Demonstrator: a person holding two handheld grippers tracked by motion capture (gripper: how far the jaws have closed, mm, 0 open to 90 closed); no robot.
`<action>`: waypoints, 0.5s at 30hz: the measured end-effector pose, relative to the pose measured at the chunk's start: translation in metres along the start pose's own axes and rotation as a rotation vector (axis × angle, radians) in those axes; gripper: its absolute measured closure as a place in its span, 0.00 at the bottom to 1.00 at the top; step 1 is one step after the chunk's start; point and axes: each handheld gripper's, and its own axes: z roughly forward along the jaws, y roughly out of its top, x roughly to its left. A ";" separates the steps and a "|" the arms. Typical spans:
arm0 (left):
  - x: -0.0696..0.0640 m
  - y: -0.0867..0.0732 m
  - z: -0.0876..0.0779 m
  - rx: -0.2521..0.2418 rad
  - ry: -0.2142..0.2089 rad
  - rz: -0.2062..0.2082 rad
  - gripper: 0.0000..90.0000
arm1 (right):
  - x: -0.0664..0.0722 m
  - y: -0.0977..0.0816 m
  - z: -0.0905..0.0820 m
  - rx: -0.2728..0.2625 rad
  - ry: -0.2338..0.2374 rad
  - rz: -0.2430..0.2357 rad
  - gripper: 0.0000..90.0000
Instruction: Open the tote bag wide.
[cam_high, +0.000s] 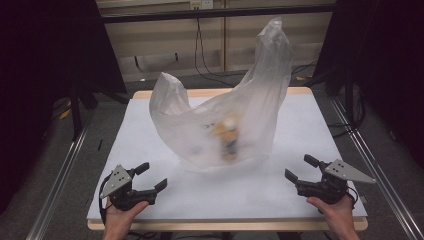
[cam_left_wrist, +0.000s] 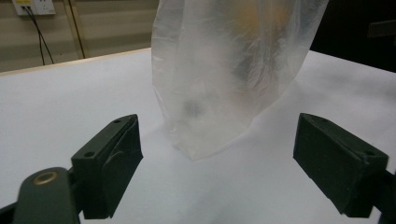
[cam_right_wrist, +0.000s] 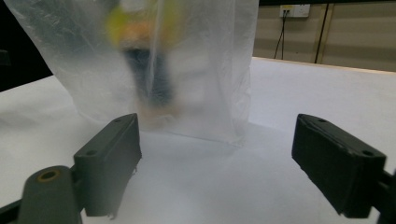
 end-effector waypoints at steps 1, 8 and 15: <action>0.001 0.000 -0.001 -0.001 -0.008 -0.009 0.25 | -0.001 0.000 0.001 0.006 0.016 -0.004 0.25; -0.005 0.002 -0.002 0.013 -0.015 0.037 0.54 | 0.001 0.003 0.001 -0.002 0.078 -0.007 0.58; -0.010 0.007 0.001 0.016 -0.108 0.037 0.87 | 0.010 0.012 0.002 -0.019 0.134 -0.043 0.91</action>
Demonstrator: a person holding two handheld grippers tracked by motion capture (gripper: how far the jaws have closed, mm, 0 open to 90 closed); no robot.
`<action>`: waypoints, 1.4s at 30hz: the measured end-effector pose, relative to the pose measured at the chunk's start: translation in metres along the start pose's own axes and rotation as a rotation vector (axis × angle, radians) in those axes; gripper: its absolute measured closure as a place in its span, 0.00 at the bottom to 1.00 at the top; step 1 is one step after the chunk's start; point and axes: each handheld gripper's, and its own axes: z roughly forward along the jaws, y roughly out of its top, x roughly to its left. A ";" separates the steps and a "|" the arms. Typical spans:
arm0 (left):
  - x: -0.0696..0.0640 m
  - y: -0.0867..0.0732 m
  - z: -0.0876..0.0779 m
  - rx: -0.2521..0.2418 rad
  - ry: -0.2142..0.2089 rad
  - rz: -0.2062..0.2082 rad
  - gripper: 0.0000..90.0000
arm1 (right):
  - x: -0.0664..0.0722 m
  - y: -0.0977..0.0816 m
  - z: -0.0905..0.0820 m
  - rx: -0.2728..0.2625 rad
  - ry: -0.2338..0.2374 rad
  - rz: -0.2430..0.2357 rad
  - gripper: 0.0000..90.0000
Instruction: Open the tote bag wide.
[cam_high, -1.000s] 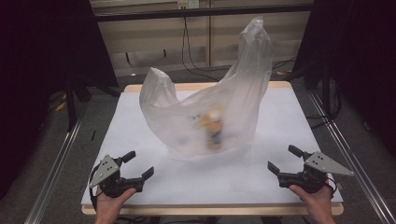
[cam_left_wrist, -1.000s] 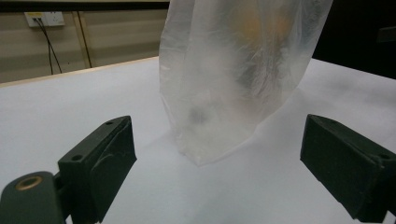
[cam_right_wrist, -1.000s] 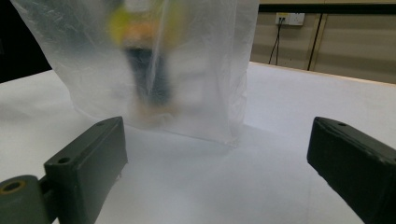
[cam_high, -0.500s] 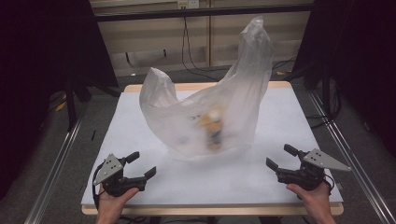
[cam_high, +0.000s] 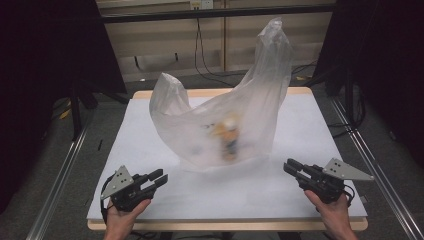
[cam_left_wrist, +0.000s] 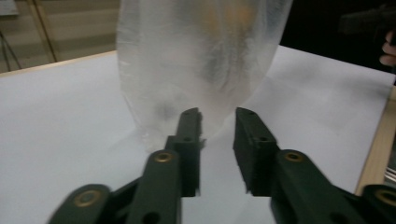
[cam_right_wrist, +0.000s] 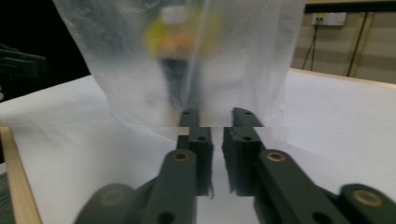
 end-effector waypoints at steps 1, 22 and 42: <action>0.000 0.001 0.001 -0.005 -0.029 -0.004 0.92 | 0.002 0.003 0.003 -0.004 0.027 -0.004 0.99; -0.018 0.061 0.036 -0.018 -0.131 0.062 1.00 | -0.003 0.053 0.025 0.003 0.146 0.009 1.00; -0.029 0.112 0.047 -0.106 -0.181 0.091 1.00 | 0.001 0.123 0.052 -0.048 0.247 -0.036 1.00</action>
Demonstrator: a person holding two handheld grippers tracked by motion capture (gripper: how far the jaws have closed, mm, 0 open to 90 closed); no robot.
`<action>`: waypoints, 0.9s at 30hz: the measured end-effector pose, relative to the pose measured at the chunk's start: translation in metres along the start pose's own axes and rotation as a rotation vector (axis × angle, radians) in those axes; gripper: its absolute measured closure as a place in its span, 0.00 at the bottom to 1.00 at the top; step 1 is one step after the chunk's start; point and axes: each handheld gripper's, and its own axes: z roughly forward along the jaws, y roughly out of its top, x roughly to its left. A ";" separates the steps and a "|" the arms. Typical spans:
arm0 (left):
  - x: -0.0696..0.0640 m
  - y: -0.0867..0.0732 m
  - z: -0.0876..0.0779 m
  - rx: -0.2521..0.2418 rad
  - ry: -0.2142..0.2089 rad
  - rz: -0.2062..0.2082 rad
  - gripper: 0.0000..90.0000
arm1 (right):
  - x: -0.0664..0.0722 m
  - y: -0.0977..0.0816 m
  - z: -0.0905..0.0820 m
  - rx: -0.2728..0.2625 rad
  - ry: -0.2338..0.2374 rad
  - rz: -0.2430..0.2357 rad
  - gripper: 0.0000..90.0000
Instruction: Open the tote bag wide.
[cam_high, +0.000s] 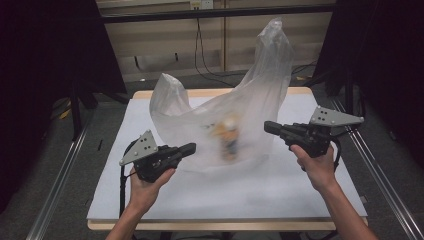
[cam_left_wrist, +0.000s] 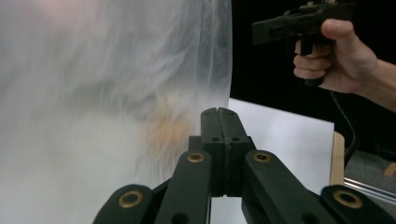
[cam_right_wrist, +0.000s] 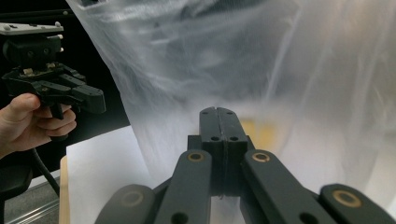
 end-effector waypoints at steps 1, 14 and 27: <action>0.000 0.004 0.001 -0.005 -0.001 0.012 1.00 | 0.000 0.000 0.000 0.000 0.000 0.000 1.00; -0.002 0.056 0.009 -0.077 -0.045 0.071 1.00 | 0.005 0.045 0.025 -0.040 0.041 -0.038 1.00; 0.012 0.115 0.016 -0.161 0.017 0.094 1.00 | 0.002 0.099 0.054 -0.078 -0.006 -0.078 1.00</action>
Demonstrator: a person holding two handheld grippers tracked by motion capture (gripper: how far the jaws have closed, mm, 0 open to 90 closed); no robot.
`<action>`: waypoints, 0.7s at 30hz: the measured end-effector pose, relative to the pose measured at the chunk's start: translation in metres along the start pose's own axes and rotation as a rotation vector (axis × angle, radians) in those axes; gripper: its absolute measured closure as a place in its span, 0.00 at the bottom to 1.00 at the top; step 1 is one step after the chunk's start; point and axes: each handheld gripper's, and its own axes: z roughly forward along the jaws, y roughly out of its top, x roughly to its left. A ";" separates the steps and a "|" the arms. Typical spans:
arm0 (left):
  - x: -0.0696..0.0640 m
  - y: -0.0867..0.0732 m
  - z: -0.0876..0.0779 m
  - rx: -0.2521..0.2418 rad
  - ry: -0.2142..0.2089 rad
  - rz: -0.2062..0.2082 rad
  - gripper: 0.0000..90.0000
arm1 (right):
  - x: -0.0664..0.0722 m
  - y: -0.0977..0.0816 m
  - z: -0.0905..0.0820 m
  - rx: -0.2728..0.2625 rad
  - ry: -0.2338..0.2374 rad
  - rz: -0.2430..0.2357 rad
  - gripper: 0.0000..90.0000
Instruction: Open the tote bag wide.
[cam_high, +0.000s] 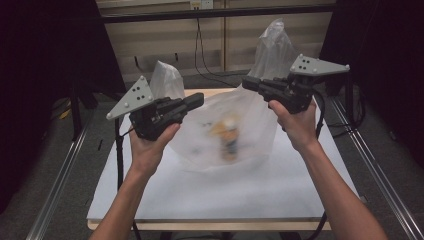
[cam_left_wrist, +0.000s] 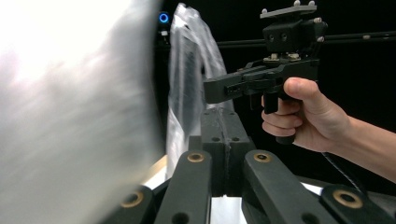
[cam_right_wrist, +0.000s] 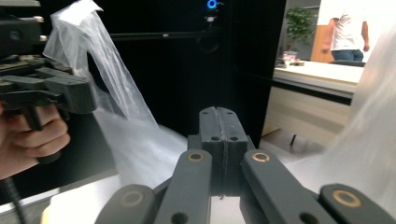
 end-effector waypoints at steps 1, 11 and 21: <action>0.003 0.002 0.002 0.002 -0.001 -0.004 1.00 | -0.002 0.003 0.003 -0.005 -0.006 0.003 1.00; 0.032 -0.016 0.031 0.091 0.039 -0.064 1.00 | -0.021 -0.005 0.029 0.094 -0.068 0.026 1.00; 0.054 -0.065 0.043 0.179 0.074 -0.147 1.00 | -0.029 -0.060 0.037 0.224 -0.082 0.066 1.00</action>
